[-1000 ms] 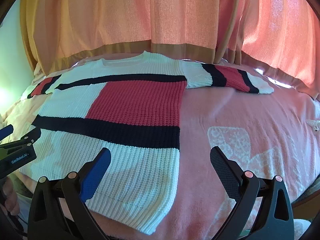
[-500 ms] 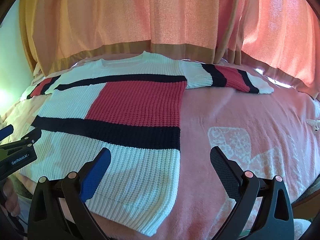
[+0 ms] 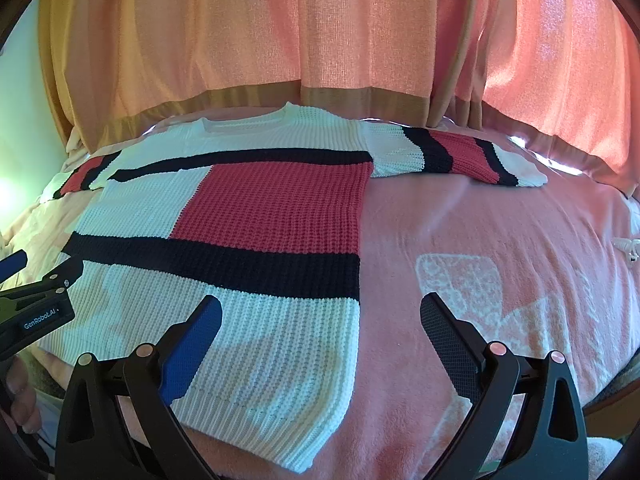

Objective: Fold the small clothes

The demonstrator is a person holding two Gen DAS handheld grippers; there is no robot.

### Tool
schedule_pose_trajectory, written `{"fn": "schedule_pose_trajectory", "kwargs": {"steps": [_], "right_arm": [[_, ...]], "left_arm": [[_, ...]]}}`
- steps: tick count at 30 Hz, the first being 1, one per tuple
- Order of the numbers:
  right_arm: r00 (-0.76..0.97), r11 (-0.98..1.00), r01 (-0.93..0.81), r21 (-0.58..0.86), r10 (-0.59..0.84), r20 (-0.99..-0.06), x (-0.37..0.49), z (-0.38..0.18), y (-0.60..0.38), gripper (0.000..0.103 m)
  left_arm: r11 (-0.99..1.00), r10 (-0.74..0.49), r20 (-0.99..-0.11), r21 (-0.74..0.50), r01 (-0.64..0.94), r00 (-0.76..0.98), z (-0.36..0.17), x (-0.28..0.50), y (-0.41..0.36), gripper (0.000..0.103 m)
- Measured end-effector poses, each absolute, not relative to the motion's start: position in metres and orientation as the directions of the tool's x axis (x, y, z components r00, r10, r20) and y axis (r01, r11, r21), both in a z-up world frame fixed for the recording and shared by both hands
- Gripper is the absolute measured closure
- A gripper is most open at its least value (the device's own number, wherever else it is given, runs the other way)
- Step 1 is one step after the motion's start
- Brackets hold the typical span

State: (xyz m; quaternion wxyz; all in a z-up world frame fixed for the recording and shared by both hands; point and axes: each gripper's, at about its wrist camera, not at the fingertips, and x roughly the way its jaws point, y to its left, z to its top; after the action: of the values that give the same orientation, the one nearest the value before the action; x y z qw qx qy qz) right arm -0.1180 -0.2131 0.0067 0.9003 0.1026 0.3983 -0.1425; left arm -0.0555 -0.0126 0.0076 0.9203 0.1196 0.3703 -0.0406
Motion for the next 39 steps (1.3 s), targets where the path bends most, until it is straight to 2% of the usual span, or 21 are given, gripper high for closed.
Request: {"fn": "schedule_pose_trajectory", "kwargs": {"steps": [26,29,30,34,36,39], "right_arm": [[0.643,0.935,0.346,0.083,-0.172,-0.746,-0.119,0.007,-0.220,0.005],[0.673,0.908,0.364,0.207,-0.103,-0.733,-0.122,0.022,-0.257,0.005],[0.683,0.894,0.381,0.235,-0.101,-0.724,-0.124,0.028,-0.272,0.005],[0.731,0.779,0.477,0.407,-0.096,-0.675,-0.128,0.044,-0.385,0.005],[0.735,0.702,0.525,0.481,-0.088,-0.673,-0.128,0.032,-0.444,0.005],[0.790,0.610,0.496,0.618,-0.023,-0.612,-0.122,-0.003,-0.523,0.006]], "left_arm": [[0.967,0.007,-0.697,0.188,0.173,0.717,0.008,-0.053,-0.021,0.006],[0.976,-0.048,-0.708,0.117,0.185,0.704,0.023,-0.046,-0.018,0.006],[0.980,-0.103,-0.708,0.049,0.195,0.699,0.037,-0.039,-0.015,0.006],[0.979,-0.185,-0.623,-0.048,0.198,0.760,0.089,-0.019,-0.014,0.005],[0.978,-0.196,-0.592,-0.058,0.201,0.781,0.105,-0.006,-0.021,0.005],[0.973,-0.223,-0.590,-0.090,0.211,0.776,0.109,0.018,-0.034,0.005]]}}
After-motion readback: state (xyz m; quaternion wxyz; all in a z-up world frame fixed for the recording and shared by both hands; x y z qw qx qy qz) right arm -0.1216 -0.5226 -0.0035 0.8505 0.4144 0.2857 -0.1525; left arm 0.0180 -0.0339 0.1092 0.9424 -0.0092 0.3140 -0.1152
